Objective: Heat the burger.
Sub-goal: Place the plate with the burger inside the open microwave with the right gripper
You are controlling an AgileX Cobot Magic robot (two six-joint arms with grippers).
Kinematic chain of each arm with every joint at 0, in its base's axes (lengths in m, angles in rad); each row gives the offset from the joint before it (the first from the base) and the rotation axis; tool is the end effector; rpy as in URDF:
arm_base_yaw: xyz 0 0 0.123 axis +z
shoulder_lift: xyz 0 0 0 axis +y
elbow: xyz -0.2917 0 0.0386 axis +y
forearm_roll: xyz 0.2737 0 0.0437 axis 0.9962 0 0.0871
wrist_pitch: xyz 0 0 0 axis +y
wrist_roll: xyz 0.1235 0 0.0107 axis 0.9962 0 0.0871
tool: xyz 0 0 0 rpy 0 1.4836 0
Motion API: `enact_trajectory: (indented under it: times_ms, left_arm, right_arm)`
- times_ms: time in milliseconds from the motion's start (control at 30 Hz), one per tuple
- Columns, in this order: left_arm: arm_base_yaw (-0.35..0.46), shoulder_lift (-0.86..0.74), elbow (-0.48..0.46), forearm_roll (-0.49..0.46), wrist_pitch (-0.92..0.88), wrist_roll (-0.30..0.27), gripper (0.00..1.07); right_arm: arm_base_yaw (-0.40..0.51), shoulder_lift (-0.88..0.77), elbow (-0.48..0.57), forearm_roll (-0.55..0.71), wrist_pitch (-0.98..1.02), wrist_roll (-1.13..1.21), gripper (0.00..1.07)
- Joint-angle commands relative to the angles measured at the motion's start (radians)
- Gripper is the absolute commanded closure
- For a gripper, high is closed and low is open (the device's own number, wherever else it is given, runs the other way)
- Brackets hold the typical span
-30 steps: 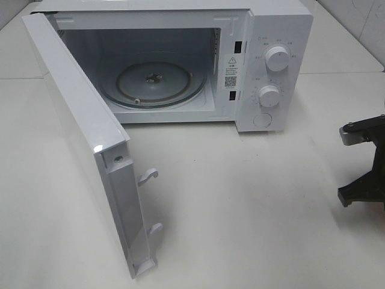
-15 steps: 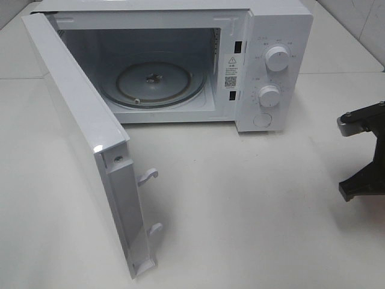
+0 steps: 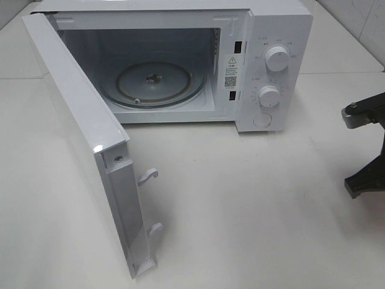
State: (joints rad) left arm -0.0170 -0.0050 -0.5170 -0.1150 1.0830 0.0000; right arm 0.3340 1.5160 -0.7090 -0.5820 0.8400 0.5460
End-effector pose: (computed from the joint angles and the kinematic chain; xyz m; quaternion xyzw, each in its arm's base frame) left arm 0.0332 -0.0131 0.2784 0.0107 0.8518 -0.0618 0.5200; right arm 0.2573 0.0355 0.1364 -0.0879 0.9727 -0.1920 0.0962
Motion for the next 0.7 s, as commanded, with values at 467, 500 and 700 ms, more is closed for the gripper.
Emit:
enact_trajectory:
  times_ms: [467,500,700]
  left_arm:
    - [-0.001,-0.018,0.002,-0.003,-0.015,0.000,0.09]
    - [-0.001,-0.018,0.002,-0.003,-0.015,0.000,0.09]
    - [-0.001,-0.018,0.002,-0.003,-0.015,0.000,0.09]
  right_arm:
    - [0.175,-0.014,0.003,-0.072,0.059,-0.023,1.07]
    - [0.175,-0.014,0.003,-0.072,0.059,-0.023,1.07]
    - [0.235,-0.014,0.003,-0.078,0.066,-0.023,1.07]
